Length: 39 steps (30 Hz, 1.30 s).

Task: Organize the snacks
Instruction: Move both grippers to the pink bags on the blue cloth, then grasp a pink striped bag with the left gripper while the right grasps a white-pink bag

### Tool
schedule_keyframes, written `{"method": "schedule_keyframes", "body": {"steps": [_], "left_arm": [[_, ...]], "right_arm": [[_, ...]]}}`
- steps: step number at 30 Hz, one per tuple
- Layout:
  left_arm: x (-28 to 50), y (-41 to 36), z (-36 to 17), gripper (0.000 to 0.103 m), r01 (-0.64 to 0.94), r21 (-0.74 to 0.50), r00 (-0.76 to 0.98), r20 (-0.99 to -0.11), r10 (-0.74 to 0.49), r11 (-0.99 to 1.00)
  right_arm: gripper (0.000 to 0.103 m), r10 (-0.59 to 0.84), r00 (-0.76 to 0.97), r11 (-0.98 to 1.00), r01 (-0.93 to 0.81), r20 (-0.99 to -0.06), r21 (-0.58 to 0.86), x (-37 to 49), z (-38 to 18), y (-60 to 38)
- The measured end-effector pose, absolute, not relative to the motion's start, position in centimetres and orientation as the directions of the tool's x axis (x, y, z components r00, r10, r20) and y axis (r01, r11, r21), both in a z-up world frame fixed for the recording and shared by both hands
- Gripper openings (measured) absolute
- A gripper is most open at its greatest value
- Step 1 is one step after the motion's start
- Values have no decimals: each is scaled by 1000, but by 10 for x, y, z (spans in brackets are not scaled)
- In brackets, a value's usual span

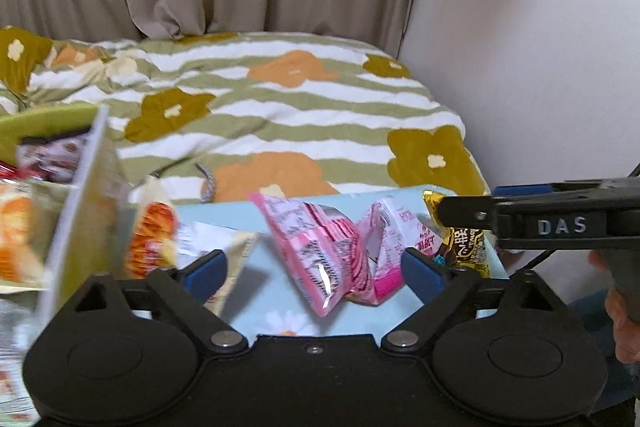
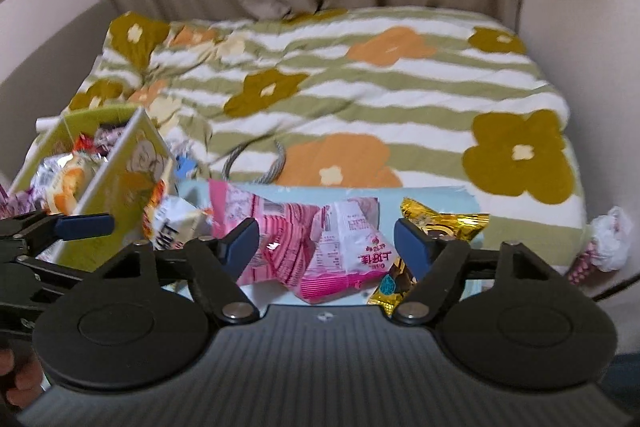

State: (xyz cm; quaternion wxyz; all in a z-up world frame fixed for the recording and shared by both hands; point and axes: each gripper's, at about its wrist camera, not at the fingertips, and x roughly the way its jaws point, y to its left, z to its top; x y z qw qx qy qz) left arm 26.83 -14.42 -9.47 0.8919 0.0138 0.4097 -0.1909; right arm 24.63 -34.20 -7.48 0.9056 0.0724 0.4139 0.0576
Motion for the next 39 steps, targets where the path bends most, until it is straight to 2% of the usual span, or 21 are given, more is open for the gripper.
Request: {"method": "schedule_keyframes", "body": {"steps": [13,17,19,20,24,39], "left_arm": [[315,-187,-153,90,279,-90,566,-789,-239,956],[323,-192,-164,86,269,-75,551,-806,-217,960],[325,-192,-167,81,270,-81,543,-810,-222,959],[326,-193,-168,74,274,-82,541,-811,-224,958],[328,-196,-167,67,291,-74,544,-808,-229,954],[311,-184,-162,64,288,-15,533,-828,-173,958]], "right_arm": [[86,227,572,973,-107,-788,202,303,-135,-357],[86,244,550,970,-123,-799,212,314,-147,-355],[86,250,543,968,-124,-802,218,318,-152,-354],[86,251,543,968,-123,-802,220,319,-153,-354],[86,252,534,968,-122,-807,221,325,-159,-353],[89,236,505,970,-176,-831,168,335,-175,-341]]}}
